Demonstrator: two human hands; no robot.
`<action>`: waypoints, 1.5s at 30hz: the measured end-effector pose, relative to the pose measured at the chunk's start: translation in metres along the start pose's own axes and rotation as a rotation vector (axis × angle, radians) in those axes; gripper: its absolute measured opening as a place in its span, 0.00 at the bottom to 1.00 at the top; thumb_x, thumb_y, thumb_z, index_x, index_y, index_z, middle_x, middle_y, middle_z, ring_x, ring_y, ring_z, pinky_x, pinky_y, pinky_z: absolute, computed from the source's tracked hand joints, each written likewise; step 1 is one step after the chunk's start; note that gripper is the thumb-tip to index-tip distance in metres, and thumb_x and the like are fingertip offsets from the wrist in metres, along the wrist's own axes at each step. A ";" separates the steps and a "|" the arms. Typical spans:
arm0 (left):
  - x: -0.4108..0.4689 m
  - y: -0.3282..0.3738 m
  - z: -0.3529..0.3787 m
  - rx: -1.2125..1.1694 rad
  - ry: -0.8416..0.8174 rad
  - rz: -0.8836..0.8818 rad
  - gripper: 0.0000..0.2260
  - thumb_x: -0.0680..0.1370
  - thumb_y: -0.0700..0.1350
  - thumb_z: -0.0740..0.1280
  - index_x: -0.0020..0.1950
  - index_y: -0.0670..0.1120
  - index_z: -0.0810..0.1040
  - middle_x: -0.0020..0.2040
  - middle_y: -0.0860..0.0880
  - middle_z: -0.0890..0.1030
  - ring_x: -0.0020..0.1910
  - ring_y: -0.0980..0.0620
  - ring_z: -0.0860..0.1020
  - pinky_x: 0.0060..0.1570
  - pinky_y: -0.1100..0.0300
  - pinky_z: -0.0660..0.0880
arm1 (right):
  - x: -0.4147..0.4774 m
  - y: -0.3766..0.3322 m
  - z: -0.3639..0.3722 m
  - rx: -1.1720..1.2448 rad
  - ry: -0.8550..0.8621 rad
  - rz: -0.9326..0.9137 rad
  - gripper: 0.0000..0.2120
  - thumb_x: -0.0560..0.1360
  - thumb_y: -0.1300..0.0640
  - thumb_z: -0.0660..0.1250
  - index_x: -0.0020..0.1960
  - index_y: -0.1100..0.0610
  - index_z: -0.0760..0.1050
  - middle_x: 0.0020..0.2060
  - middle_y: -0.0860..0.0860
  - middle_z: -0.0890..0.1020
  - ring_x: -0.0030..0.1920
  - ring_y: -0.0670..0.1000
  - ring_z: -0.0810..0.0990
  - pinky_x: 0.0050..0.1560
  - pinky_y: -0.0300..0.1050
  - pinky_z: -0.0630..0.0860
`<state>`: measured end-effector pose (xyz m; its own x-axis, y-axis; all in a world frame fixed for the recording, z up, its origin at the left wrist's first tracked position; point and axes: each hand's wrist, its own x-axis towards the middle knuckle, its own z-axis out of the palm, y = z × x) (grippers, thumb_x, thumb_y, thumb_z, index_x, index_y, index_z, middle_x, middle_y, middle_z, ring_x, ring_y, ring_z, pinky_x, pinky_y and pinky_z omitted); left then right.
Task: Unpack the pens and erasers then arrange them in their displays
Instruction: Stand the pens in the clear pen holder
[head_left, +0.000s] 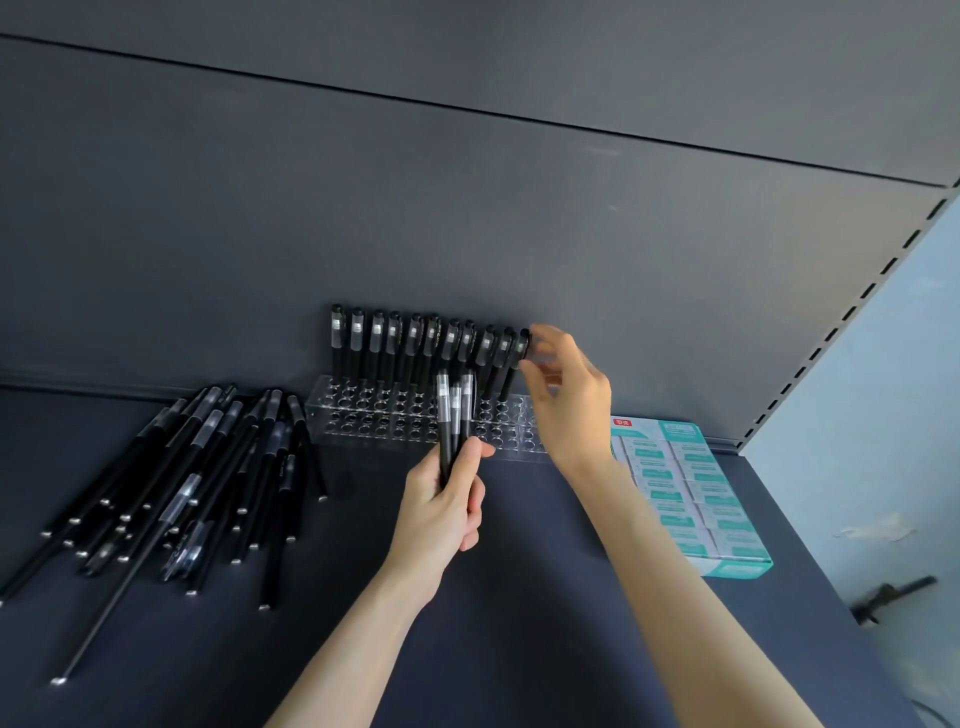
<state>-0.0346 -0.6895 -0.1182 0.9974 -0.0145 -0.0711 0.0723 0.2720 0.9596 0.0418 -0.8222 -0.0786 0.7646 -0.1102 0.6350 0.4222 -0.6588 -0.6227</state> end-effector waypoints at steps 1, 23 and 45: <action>0.000 0.000 0.000 0.006 -0.011 -0.005 0.10 0.79 0.51 0.63 0.48 0.45 0.78 0.27 0.51 0.67 0.22 0.55 0.60 0.21 0.62 0.58 | -0.003 -0.002 -0.002 0.023 0.022 0.014 0.15 0.75 0.63 0.66 0.61 0.55 0.74 0.46 0.48 0.80 0.41 0.49 0.79 0.44 0.47 0.78; 0.000 -0.004 0.001 0.061 -0.076 -0.074 0.14 0.78 0.56 0.62 0.47 0.45 0.76 0.30 0.48 0.75 0.21 0.54 0.62 0.21 0.66 0.54 | -0.041 -0.014 -0.027 0.650 0.019 0.338 0.14 0.73 0.64 0.70 0.54 0.49 0.75 0.35 0.48 0.83 0.37 0.50 0.82 0.44 0.44 0.78; 0.000 0.000 0.000 0.043 0.002 0.008 0.11 0.81 0.53 0.60 0.48 0.49 0.77 0.27 0.52 0.68 0.21 0.58 0.60 0.20 0.66 0.57 | 0.008 0.004 -0.005 0.021 0.133 0.030 0.13 0.74 0.60 0.69 0.58 0.56 0.77 0.37 0.48 0.82 0.36 0.51 0.80 0.46 0.54 0.78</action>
<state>-0.0343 -0.6895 -0.1186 0.9979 -0.0103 -0.0642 0.0649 0.2306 0.9709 0.0468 -0.8299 -0.0739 0.7062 -0.2279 0.6703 0.4117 -0.6380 -0.6507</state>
